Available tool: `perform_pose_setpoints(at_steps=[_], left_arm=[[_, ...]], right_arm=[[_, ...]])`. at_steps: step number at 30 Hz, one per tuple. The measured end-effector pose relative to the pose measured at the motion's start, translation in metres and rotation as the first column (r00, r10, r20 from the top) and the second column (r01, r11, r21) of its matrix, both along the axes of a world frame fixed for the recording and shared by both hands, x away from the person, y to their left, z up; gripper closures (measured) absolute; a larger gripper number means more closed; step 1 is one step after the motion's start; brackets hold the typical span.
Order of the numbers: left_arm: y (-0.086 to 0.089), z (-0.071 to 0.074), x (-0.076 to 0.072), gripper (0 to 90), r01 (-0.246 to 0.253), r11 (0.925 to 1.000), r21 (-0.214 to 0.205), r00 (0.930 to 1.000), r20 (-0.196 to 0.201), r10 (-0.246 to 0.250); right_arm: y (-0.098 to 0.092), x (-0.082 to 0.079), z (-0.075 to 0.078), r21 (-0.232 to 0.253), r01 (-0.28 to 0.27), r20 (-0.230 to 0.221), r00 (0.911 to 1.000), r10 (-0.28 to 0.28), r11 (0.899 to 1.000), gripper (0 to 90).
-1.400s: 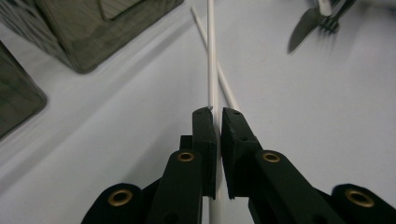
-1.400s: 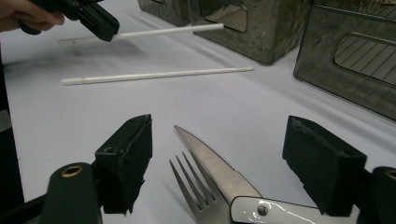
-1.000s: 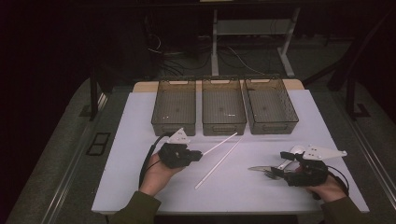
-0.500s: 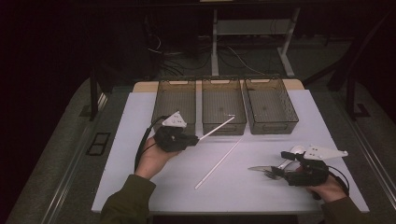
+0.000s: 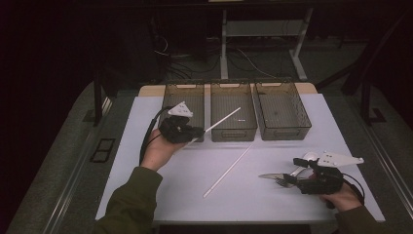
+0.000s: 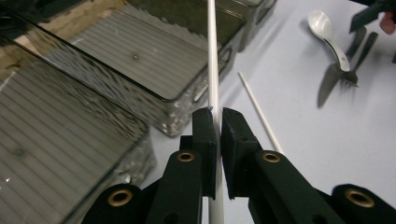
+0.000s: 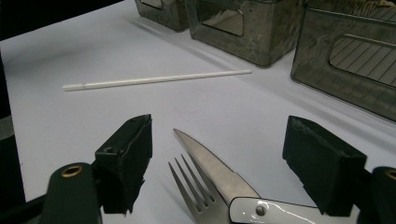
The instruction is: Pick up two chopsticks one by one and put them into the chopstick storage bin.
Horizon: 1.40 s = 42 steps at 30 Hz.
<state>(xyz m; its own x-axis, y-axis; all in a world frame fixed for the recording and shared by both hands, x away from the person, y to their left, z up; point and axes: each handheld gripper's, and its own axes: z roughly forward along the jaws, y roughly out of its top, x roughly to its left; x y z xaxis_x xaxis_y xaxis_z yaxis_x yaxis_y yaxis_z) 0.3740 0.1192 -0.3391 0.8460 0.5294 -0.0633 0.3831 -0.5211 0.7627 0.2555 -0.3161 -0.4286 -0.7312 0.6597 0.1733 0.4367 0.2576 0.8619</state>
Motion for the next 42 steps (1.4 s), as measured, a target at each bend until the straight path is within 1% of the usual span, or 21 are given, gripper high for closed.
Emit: perform_pose_setpoints(at_steps=[5,10,16,19,22,26,29,32,35,37,39,41,42], left_arm=[[0.002,0.006,0.013,84.1,-0.026,0.9997,0.005,0.9997,0.005,0.026],[0.007,0.010,0.029,84.1,-0.042,0.9988,0.025,0.9990,0.012,0.042],[0.016,0.010,0.049,84.1,-0.085,0.9960,0.027,0.9963,0.015,0.085],[0.020,0.009,0.059,84.0,-0.102,0.9941,0.038,0.9947,0.020,0.101],[0.026,0.008,0.068,84.0,-0.117,0.9910,0.065,0.9929,0.031,0.115],[0.033,0.006,0.079,84.0,-0.137,0.9851,0.104,0.9899,0.050,0.132],[0.038,0.004,0.086,84.0,-0.151,0.9814,0.118,0.9878,0.055,0.146],[0.042,0.000,0.090,84.0,-0.168,0.9796,0.111,0.9854,0.050,0.163],[0.045,-0.005,0.093,84.0,-0.180,0.9765,0.119,0.9834,0.049,0.175],[0.048,-0.007,0.095,84.0,-0.191,0.9751,0.113,0.9814,0.047,0.186],[0.050,-0.008,0.097,84.0,-0.196,0.9735,0.118,0.9803,0.050,0.191],[0.051,-0.010,0.099,84.0,-0.213,0.9701,0.115,0.9767,0.048,0.209],[0.053,-0.011,0.100,84.0,-0.213,0.9699,0.118,0.9767,0.049,0.209]], right_arm=[[-0.001,0.000,0.000,0.010,0.005,-0.005,1.0000,-0.005,1.000,24.2],[-0.001,0.000,0.000,0.011,0.005,-0.004,1.0000,-0.005,1.000,24.2],[-0.001,0.000,0.000,0.015,0.008,-0.006,0.9999,-0.008,1.000,24.2],[-0.002,0.000,0.000,0.017,0.009,-0.005,0.9999,-0.008,1.000,24.1],[-0.002,0.000,0.000,0.022,0.012,-0.002,0.9999,-0.012,1.000,24.2],[-0.003,0.000,0.000,0.022,0.012,-0.005,0.9999,-0.012,1.000,24.2],[-0.002,0.000,0.000,0.021,0.009,-0.008,0.9999,-0.009,1.000,24.2],[-0.003,0.000,0.000,0.022,0.011,-0.008,0.9999,-0.010,1.000,24.2],[-0.003,0.000,0.000,0.021,0.016,-0.009,0.9998,-0.016,1.000,24.2],[-0.003,0.000,0.000,0.025,0.014,-0.005,0.9999,-0.014,1.000,24.2],[-0.003,0.000,0.000,0.025,0.015,-0.007,0.9999,-0.015,1.000,24.2],[-0.003,0.000,0.000,0.024,0.015,-0.007,0.9999,-0.015,1.000,24.2],[-0.003,0.000,0.000,0.026,0.017,-0.006,0.9998,-0.016,1.000,24.2]])
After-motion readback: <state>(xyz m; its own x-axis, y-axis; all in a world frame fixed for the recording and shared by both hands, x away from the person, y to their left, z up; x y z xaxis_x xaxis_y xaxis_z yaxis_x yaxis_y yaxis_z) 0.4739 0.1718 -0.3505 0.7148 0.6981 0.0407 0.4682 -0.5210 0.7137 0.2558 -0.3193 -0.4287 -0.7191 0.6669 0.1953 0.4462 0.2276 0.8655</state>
